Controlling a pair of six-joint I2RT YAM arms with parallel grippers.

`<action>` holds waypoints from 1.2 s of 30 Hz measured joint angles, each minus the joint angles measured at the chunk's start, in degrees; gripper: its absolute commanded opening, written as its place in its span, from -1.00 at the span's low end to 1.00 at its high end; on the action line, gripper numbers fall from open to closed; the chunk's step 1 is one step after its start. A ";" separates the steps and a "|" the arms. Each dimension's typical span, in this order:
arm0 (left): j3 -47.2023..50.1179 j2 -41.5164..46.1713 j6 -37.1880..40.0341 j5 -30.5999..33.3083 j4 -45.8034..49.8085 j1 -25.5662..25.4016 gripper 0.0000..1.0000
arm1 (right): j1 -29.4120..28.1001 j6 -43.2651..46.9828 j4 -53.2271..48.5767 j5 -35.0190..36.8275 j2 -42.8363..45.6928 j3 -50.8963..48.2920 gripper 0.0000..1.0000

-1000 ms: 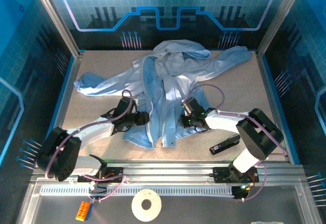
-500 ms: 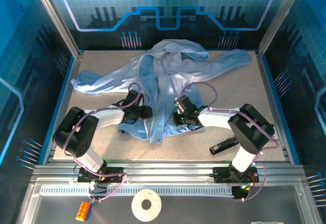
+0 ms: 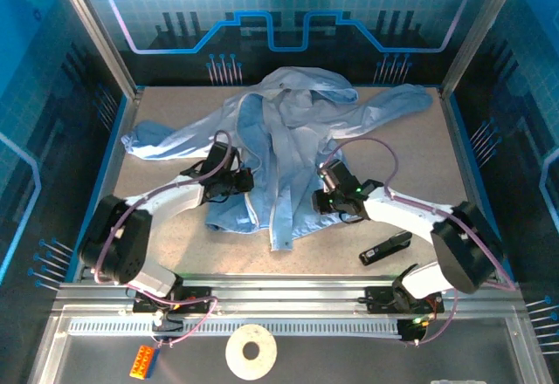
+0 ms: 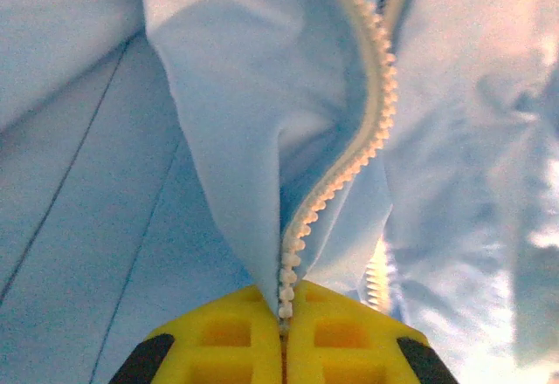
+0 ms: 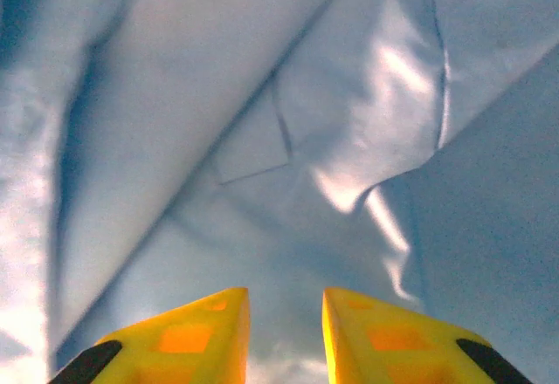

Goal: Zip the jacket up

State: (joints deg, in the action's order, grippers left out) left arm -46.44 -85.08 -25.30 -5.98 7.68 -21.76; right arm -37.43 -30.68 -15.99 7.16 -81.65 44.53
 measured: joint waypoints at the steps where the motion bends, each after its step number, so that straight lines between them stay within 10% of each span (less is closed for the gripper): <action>1: -0.13 1.29 0.28 -0.17 0.52 0.04 -1.00 | -0.94 -0.42 -0.09 0.17 1.18 0.00 -0.37; 16: -1.22 3.17 1.84 -5.73 4.59 0.28 -1.00 | -20.90 -14.19 11.91 -2.43 0.57 0.61 0.19; 26: -1.20 2.40 1.46 -6.36 4.55 0.28 -1.00 | -23.37 -16.50 13.49 -7.08 -13.70 12.70 0.30; 29: -0.98 2.43 1.22 -6.43 4.52 0.39 -0.94 | -23.37 -16.52 13.25 -7.63 -16.15 15.76 0.07; 33: 1.03 3.17 0.24 -6.01 4.70 1.25 -0.18 | -23.26 -16.09 13.11 -7.80 -18.53 17.49 -0.59; 36: 2.84 5.92 -0.61 -5.35 6.47 1.22 -0.02 | -22.95 -16.26 13.51 -7.93 -19.26 17.03 -0.84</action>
State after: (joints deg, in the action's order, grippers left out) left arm -43.59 -79.15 -25.91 -11.33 14.15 -20.53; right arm -60.38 -46.94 -2.48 -0.78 -100.90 61.56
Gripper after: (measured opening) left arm 0.465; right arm 0.132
